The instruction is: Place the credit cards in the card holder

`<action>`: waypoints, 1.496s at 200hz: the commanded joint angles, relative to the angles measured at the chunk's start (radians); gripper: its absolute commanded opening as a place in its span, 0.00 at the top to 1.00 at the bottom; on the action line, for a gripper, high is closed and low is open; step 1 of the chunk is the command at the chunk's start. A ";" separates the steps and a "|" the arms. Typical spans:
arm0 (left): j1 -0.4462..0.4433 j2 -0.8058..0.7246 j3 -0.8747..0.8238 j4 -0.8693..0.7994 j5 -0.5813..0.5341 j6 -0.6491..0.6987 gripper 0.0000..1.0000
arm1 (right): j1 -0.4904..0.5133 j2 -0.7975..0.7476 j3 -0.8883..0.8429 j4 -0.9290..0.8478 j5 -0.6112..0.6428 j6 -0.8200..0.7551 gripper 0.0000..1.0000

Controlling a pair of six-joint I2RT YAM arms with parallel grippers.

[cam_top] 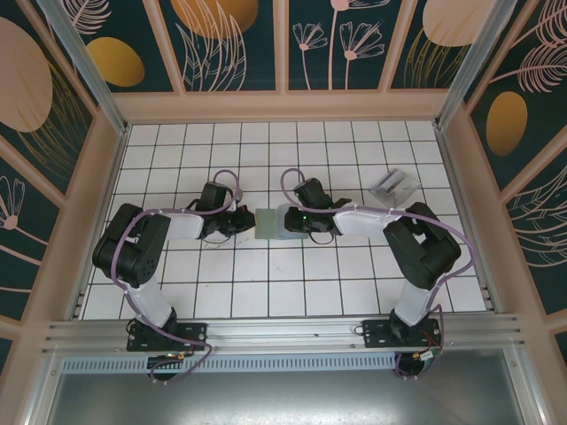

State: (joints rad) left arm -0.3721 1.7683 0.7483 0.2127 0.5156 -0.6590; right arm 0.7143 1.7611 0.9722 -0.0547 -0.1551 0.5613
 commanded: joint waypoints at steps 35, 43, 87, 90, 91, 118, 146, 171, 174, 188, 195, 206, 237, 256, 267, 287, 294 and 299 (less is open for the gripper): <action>0.004 0.014 0.005 -0.008 0.017 0.004 0.97 | -0.022 -0.033 -0.054 0.109 -0.100 0.048 0.75; 0.004 0.013 0.005 -0.010 0.016 0.004 0.97 | -0.024 -0.034 -0.058 0.118 -0.109 0.050 0.75; 0.004 0.005 0.005 -0.010 0.012 0.014 0.92 | -0.030 -0.046 -0.082 0.187 -0.163 0.057 0.69; 0.003 0.004 0.005 -0.010 0.013 0.015 0.92 | -0.030 -0.046 -0.081 0.188 -0.168 0.056 0.68; 0.004 0.004 0.006 -0.011 0.013 0.015 0.91 | -0.030 -0.047 -0.081 0.189 -0.169 0.057 0.68; 0.004 0.001 0.008 -0.013 0.012 0.021 0.81 | -0.033 -0.048 -0.085 0.212 -0.199 0.050 0.62; 0.004 -0.008 0.002 0.012 0.017 -0.003 0.69 | -0.036 -0.055 -0.090 0.228 -0.211 0.043 0.58; 0.003 -0.021 0.006 0.019 0.016 -0.011 0.58 | -0.036 -0.072 -0.093 0.240 -0.231 0.042 0.54; 0.004 -0.021 0.008 0.018 0.018 -0.010 0.57 | -0.036 -0.074 -0.094 0.244 -0.235 0.042 0.54; 0.004 -0.016 0.015 0.019 0.027 -0.008 0.55 | -0.037 -0.083 -0.102 0.259 -0.242 0.040 0.53; 0.004 -0.013 0.018 0.020 0.031 -0.010 0.55 | -0.038 -0.084 -0.104 0.267 -0.244 0.040 0.53; 0.003 -0.006 0.022 0.023 0.040 -0.013 0.55 | -0.040 -0.082 -0.106 0.273 -0.250 0.045 0.53; 0.005 -0.001 0.026 0.046 0.060 -0.030 0.53 | -0.043 -0.078 -0.108 0.294 -0.280 0.069 0.58; 0.006 0.000 0.036 0.054 0.076 -0.037 0.49 | -0.045 -0.071 -0.115 0.308 -0.285 0.084 0.65; 0.006 -0.002 0.040 0.051 0.077 -0.040 0.48 | -0.044 -0.067 -0.117 0.315 -0.296 0.093 0.77; 0.006 -0.015 0.044 0.048 0.072 -0.040 0.47 | -0.045 -0.063 -0.124 0.335 -0.318 0.110 0.79; 0.005 -0.017 0.042 0.046 0.072 -0.040 0.47 | -0.044 -0.060 -0.127 0.345 -0.325 0.116 0.78; 0.005 -0.019 0.043 0.044 0.071 -0.039 0.47 | -0.045 -0.060 -0.128 0.349 -0.330 0.118 0.78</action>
State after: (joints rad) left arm -0.3721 1.7607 0.7708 0.2363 0.5720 -0.6891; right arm 0.6746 1.7107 0.8623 0.2356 -0.4404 0.6544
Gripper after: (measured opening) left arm 0.529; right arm 0.214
